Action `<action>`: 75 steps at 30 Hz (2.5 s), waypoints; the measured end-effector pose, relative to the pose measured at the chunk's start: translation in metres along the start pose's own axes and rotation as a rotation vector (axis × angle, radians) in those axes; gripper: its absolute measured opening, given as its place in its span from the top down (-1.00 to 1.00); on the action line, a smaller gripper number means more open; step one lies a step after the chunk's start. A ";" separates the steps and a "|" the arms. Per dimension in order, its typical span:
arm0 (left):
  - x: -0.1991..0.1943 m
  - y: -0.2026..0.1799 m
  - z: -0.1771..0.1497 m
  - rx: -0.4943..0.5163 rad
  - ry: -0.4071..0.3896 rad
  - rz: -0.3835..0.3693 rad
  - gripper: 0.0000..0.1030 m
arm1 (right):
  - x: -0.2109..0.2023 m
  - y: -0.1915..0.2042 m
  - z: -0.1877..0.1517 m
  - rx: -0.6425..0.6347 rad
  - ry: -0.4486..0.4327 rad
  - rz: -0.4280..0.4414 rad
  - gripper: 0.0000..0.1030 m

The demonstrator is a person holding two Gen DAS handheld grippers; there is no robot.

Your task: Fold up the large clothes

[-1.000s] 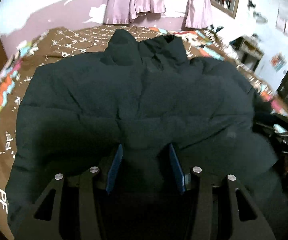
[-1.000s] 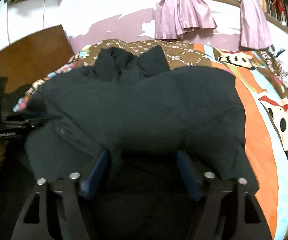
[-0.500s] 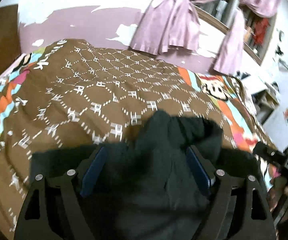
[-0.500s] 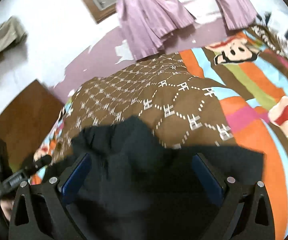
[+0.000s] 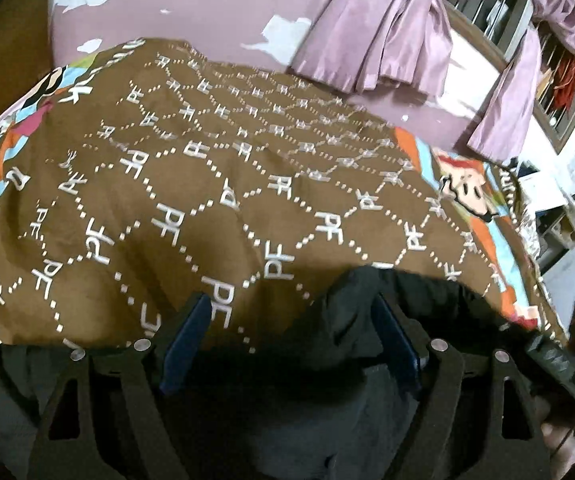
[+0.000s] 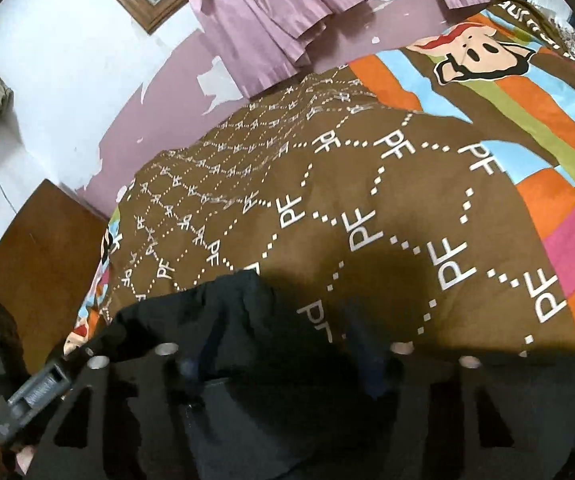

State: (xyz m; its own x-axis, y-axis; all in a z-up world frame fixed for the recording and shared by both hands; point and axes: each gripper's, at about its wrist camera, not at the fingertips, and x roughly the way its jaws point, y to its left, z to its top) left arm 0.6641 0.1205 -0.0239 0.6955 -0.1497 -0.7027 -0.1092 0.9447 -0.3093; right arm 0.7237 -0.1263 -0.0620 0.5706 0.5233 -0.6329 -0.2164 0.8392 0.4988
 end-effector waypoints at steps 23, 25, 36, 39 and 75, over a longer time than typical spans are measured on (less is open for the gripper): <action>-0.113 -0.005 -0.092 0.434 0.087 -0.129 0.95 | -0.118 0.032 -0.096 -0.515 0.103 -0.013 0.90; -0.103 -0.003 -0.113 0.449 0.118 -0.111 0.95 | -0.111 0.027 -0.107 -0.528 0.132 -0.035 0.90; -0.046 -0.010 -0.146 0.503 0.174 0.003 0.95 | -0.077 0.009 -0.134 -0.517 0.144 -0.107 0.88; -0.059 -0.008 -0.146 0.529 0.142 -0.027 0.92 | -0.092 0.007 -0.130 -0.493 0.124 -0.064 0.74; -0.007 -0.045 -0.125 0.635 0.538 -0.300 0.96 | -0.019 0.017 -0.106 -0.447 0.668 0.097 0.98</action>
State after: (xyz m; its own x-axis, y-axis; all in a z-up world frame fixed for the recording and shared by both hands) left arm 0.5748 0.0430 -0.0852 0.1853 -0.3827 -0.9051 0.5507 0.8033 -0.2269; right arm 0.6251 -0.1061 -0.1039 -0.0298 0.4561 -0.8894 -0.6176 0.6913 0.3752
